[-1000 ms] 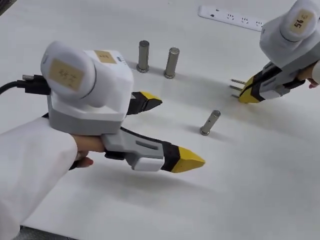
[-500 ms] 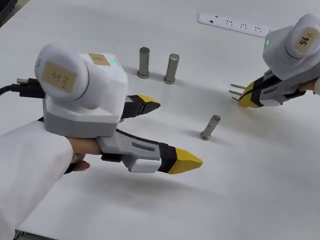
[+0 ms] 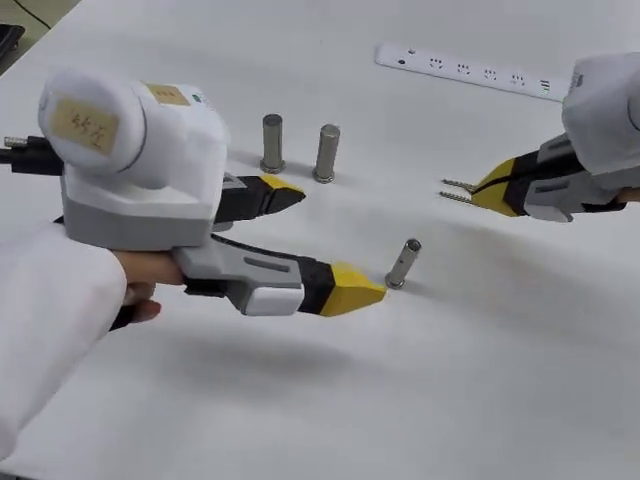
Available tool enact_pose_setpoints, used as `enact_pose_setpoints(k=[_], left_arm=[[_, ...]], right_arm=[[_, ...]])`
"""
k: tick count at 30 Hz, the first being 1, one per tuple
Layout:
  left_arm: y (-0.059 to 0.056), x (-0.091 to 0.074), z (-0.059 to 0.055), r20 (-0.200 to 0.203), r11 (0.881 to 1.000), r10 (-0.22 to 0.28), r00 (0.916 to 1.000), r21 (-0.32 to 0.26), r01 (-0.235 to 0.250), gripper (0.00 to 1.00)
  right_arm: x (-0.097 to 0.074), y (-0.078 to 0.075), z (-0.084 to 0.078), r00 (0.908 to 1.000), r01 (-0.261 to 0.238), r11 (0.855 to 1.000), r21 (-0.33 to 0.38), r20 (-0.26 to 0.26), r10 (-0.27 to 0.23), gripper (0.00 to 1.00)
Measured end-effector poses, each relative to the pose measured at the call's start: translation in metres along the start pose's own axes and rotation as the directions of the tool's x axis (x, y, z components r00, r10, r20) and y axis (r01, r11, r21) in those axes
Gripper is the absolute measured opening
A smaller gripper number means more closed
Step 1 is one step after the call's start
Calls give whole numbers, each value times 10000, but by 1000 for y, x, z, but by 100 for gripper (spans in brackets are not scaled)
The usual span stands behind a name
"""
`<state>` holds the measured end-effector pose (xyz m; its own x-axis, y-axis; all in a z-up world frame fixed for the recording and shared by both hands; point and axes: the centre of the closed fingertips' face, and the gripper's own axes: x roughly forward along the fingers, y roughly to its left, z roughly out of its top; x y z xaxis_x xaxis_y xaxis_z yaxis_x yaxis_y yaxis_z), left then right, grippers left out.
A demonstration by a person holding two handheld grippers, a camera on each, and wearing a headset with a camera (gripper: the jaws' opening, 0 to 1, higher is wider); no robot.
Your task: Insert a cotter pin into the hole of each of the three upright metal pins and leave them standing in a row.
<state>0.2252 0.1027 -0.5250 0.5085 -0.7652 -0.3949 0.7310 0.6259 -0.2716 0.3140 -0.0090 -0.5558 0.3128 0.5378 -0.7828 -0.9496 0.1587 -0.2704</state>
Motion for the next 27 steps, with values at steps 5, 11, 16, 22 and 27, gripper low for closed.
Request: enact_pose_setpoints(k=[5,11,16,22,27], left_arm=[[2,-1,6,112,9997,209,9997,127,-210,66],[-1,3,14,288,9999,71,9996,103,-74,61],[-7,6,24,549,9999,-64,9985,106,58,54],[-16,13,33,769,9991,-410,9962,105,403,44],[-26,18,41,940,9967,-805,9923,199,790,35]], right_arm=[[-12,14,12,9980,380,9976,-584,536,-348,0],[-22,28,27,9928,830,9913,-1026,942,-733,0],[-29,36,36,9880,1224,9819,-1447,1118,-1066,0],[-36,48,45,9831,1509,9741,-1683,1293,-1300,0],[-44,60,55,9787,1742,9682,-1795,1402,-1501,0]])
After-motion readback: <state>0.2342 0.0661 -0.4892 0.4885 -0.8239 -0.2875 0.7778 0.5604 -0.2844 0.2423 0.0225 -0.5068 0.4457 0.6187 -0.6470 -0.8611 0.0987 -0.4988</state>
